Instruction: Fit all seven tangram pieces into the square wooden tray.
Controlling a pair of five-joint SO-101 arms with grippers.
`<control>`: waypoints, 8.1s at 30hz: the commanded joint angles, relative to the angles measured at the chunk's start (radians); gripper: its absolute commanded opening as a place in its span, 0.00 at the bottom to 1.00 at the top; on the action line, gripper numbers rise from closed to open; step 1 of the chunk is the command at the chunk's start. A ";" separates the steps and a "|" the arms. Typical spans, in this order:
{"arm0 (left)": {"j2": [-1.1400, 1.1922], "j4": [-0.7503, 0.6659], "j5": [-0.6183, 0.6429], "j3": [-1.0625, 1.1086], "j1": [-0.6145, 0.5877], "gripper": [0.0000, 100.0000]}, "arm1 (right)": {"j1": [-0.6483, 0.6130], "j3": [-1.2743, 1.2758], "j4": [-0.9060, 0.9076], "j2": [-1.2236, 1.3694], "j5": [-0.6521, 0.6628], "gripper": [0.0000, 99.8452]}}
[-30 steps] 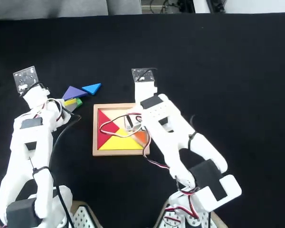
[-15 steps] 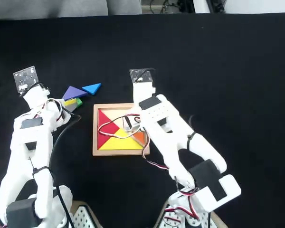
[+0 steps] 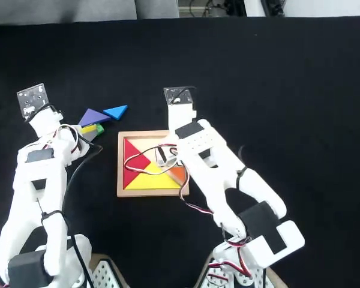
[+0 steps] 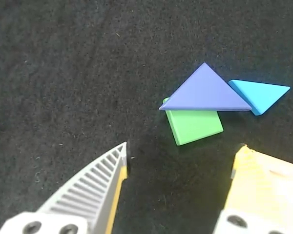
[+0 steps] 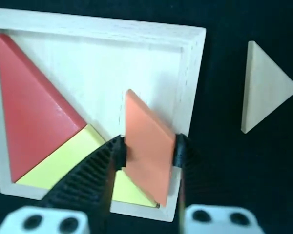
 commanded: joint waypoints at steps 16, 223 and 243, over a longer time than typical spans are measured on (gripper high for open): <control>-0.026 -0.002 0.002 -0.008 0.005 0.34 | -0.037 -0.036 -0.054 -0.013 0.176 0.11; 1.691 1.240 -1.407 -2.623 0.091 0.34 | 0.298 0.232 -0.526 -0.200 0.350 0.01; 1.699 1.237 -1.473 -2.513 0.176 0.34 | 0.296 0.234 -0.526 -0.199 0.356 0.01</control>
